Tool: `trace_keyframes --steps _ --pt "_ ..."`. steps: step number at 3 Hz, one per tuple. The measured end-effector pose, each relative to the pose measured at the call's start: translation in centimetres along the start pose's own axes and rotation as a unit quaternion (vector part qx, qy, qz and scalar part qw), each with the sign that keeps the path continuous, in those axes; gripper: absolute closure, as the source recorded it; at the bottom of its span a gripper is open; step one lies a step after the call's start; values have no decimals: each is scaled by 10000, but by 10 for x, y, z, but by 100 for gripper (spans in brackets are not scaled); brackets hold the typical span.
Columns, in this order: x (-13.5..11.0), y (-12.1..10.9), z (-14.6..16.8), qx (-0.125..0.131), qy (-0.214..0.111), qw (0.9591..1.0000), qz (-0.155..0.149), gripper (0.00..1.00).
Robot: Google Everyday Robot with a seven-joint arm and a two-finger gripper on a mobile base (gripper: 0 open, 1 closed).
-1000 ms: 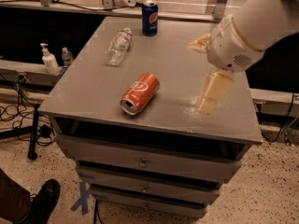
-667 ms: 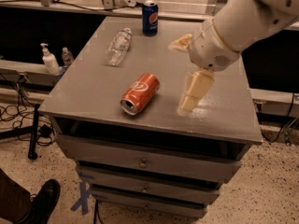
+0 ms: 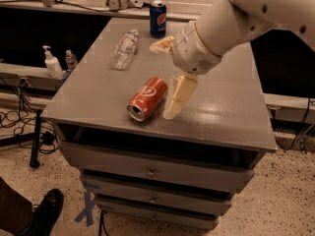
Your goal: Pick coke can
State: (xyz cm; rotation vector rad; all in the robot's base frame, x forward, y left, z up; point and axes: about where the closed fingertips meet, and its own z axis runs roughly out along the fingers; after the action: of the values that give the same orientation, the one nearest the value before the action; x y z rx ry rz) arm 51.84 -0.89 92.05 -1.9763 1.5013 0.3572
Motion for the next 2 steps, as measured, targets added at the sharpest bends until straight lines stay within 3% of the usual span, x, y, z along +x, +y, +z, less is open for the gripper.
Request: trace_keyframes --steps 1,2 --pt "-9 -5 29 -92 -15 9995 -303 0" --pt "-3 -8 57 -202 106 9983 -529 0"
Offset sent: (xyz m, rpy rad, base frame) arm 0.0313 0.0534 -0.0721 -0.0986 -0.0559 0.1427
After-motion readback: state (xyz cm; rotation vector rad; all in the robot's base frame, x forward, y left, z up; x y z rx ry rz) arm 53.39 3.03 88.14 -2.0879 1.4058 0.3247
